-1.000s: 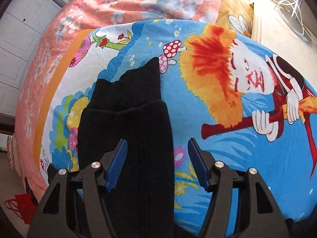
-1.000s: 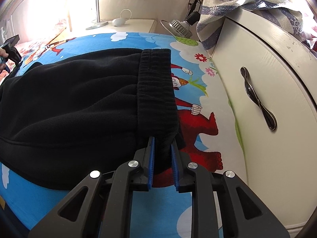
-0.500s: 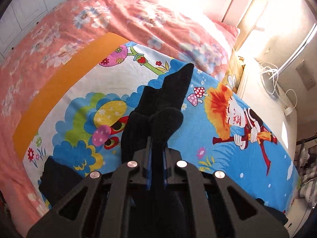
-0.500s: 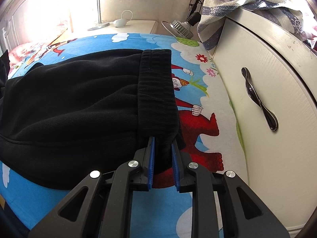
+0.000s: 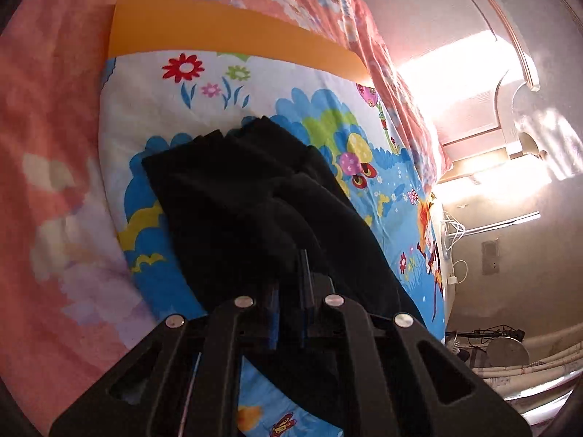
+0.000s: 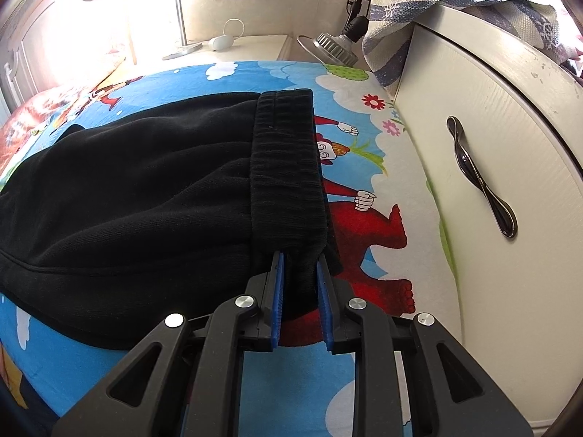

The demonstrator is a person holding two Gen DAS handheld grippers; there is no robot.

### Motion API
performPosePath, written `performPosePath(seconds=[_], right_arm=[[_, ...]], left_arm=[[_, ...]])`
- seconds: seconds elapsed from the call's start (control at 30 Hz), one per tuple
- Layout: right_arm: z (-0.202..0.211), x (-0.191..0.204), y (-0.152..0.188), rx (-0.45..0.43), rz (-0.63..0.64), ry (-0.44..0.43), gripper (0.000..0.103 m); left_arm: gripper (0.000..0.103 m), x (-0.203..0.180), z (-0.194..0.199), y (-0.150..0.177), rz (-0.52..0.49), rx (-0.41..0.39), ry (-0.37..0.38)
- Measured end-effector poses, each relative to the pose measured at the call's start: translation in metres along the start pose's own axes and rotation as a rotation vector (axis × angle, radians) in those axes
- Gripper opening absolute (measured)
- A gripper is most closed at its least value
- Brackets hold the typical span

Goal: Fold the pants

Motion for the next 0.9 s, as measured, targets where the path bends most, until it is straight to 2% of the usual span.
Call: performPosePath(seconds=[0.03, 0.07, 0.1, 0.13, 0.17, 0.2, 0.33, 0.4, 0.5, 0.6, 0.73, 0.87, 0.9], right_arm=[[0.0, -0.003, -0.001, 0.007, -0.029, -0.016, 0.026], [0.001, -0.007, -0.002, 0.016, -0.077, -0.037, 0.033], [0.003, -0.011, -0.002, 0.024, -0.136, -0.068, 0.046], [0.006, -0.015, -0.001, 0.03, -0.202, -0.111, 0.06], [0.01, -0.016, -0.002, 0.023, -0.262, -0.167, 0.093], [0.015, -0.016, -0.003, 0.007, -0.305, -0.21, 0.093], [0.032, -0.015, 0.0, -0.006, -0.392, -0.274, 0.094], [0.037, -0.019, 0.0, -0.01, -0.462, -0.303, 0.093], [0.038, -0.023, 0.004, 0.017, -0.569, -0.338, 0.084], [0.032, -0.018, 0.005, 0.053, -0.648, -0.41, 0.076], [0.02, -0.019, 0.01, 0.082, -0.675, -0.368, 0.076], [0.013, -0.016, 0.014, 0.09, -0.716, -0.385, 0.07], [0.011, -0.015, 0.015, 0.09, -0.721, -0.388, 0.065]], left_arm=[[0.011, 0.009, -0.005, 0.003, 0.036, 0.015, 0.031], [0.014, 0.015, -0.009, 0.005, 0.059, 0.025, 0.057], [0.024, 0.018, -0.011, 0.006, 0.08, 0.029, 0.087], [0.04, 0.019, -0.012, 0.006, 0.105, 0.027, 0.121], [0.044, 0.018, -0.013, 0.006, 0.124, 0.024, 0.153], [0.044, 0.015, -0.014, 0.005, 0.131, 0.024, 0.179], [0.044, 0.003, -0.02, 0.002, 0.148, 0.026, 0.248], [0.044, 0.002, -0.026, 0.001, 0.16, 0.032, 0.254], [0.044, 0.0, -0.031, 0.005, 0.16, 0.044, 0.252], [0.044, -0.003, -0.036, 0.008, 0.158, 0.052, 0.255], [0.043, -0.002, -0.037, 0.013, 0.152, 0.058, 0.252], [0.041, 0.002, -0.037, 0.014, 0.141, 0.06, 0.248], [0.04, 0.004, -0.037, 0.014, 0.139, 0.06, 0.246]])
Point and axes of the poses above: each gripper's, at about its wrist camera, not at the fingertips, and z roughly against the way its jaws point, x to its left, y to its underside, the point moved 9 cm from there along -z, roughly the way its jaws point, and after that the axes turned 9 degrees about -x, right-handed, at the moved point
